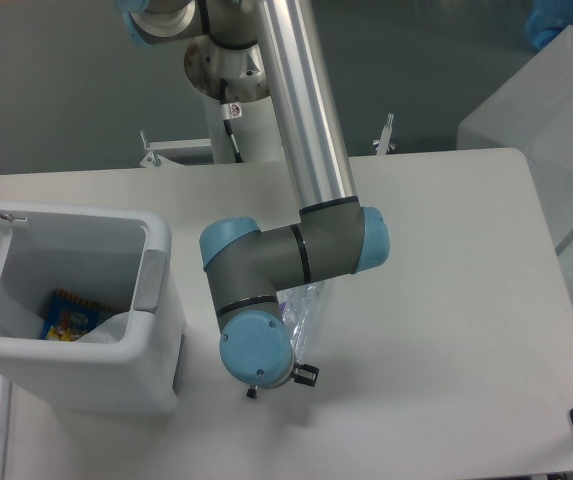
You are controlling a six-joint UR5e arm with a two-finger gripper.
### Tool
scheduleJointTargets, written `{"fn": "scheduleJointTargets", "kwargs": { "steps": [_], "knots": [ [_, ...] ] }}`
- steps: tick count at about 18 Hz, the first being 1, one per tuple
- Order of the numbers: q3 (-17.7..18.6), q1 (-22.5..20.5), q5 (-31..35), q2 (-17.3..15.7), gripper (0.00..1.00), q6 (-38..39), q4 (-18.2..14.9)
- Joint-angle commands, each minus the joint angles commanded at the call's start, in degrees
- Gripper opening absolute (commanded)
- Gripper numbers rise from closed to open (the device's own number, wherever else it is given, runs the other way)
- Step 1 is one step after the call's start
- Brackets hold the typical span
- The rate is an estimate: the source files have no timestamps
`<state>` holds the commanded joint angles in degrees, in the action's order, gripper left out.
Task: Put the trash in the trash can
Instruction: 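Lower the gripper around the bottle, close on it, and lift, then carry the bottle over the white bin and lower it in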
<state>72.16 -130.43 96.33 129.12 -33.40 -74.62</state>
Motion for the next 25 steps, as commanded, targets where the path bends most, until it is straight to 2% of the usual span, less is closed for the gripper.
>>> {"fn": "scheduleJointTargets", "kwargs": {
  "steps": [2, 8, 13, 15, 19, 25],
  "knots": [
    [-1.5, -0.9, -2.0, -0.6, 0.00, 0.0, -0.2],
    [-4.4, -5.0, -14.0, -6.5, 0.00, -0.2, 0.4],
    [-5.3, -7.9, -22.1, -9.8, 0.00, -0.5, 2.7],
    [-5.3, -8.7, -25.6, -11.1, 0.00, -0.5, 4.9],
    [-5.3, -9.8, -33.8, -13.7, 0.00, 0.2, 11.9],
    [-5.3, -10.5, -43.8, -17.1, 0.00, 0.2, 17.7]
  ]
}}
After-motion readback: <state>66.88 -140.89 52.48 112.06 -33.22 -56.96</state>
